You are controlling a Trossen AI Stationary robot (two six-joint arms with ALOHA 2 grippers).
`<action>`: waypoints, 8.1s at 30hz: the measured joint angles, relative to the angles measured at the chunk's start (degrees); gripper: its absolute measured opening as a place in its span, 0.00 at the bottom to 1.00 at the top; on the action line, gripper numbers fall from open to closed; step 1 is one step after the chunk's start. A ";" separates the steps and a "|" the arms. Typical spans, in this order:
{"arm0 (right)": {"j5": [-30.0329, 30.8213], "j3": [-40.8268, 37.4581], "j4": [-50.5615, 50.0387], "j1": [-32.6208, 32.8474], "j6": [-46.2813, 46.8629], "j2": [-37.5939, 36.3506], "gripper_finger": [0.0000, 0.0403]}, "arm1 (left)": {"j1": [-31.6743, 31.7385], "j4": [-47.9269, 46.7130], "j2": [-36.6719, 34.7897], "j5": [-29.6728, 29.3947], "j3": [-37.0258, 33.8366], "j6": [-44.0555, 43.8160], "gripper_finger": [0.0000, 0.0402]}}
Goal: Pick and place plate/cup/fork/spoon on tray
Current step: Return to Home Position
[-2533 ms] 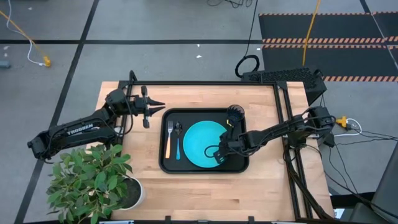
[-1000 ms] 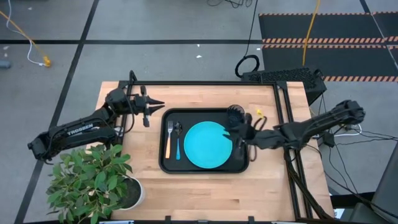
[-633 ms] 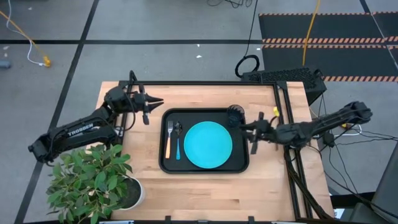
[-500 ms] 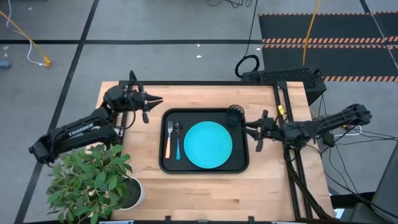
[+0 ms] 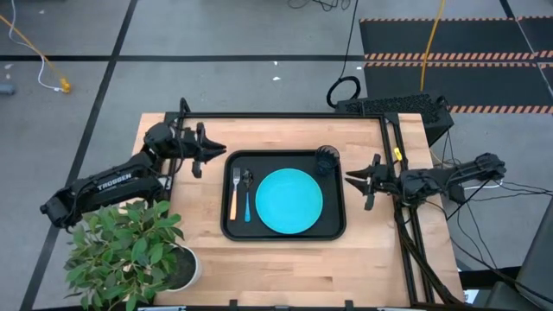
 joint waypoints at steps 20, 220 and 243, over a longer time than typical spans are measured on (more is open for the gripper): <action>0.19 -0.02 -11.27 0.00 2.99 -7.54 0.21 | 6.25 23.38 -4.87 7.64 -14.95 -17.33 0.16; -19.36 -9.66 9.10 -8.50 -4.50 -4.19 0.00 | -41.09 -22.13 -33.27 -51.19 -14.08 4.16 0.09; -19.36 -9.66 9.12 -8.50 -4.50 -4.19 0.00 | -41.09 -22.09 -33.27 -51.19 -14.08 4.16 0.09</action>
